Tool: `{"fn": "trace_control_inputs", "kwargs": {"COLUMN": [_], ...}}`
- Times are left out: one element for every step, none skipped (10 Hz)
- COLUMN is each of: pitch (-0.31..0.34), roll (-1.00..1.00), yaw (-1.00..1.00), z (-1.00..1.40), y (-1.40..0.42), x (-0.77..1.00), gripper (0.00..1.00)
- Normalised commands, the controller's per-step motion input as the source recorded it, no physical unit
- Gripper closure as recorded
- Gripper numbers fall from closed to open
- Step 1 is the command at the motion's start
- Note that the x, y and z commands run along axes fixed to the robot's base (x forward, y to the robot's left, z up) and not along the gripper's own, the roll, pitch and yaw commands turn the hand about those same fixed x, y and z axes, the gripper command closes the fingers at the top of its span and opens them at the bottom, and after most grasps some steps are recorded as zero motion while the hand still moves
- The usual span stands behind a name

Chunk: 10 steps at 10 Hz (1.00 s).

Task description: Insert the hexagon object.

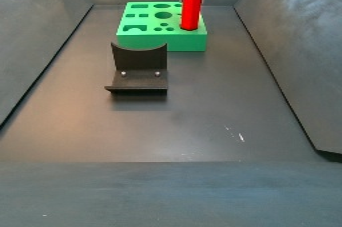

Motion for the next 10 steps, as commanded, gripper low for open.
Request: {"fn": "trace_control_inputs", "kwargs": {"pitch": [0.000,0.000,0.000,-0.106,-0.154,-0.136,-0.109,0.000,-0.023,0.000], "roll": [0.00,0.00,-0.03,-0.01,-0.01,0.00,0.00,-0.13,-0.13,0.00], "yaw": [0.00,0.00,0.00,-0.01,-0.09,-0.08,-0.05,-0.11,0.00,0.00], "z": [-0.33,-0.36,-0.53,-0.77,-0.77,-0.75,-0.74,-0.49,-0.24,-0.05], "y": [0.29,0.15,0.00,-0.13,-0.14,-0.08,-0.06,-0.05,0.00,0.00], "x": [0.02,0.14,0.06,-0.04,-0.27,-0.21,-0.12,0.00,0.00,0.00], "gripper": [1.00,1.00,1.00,1.00,1.00,1.00,1.00,1.00,1.00,1.00]}}
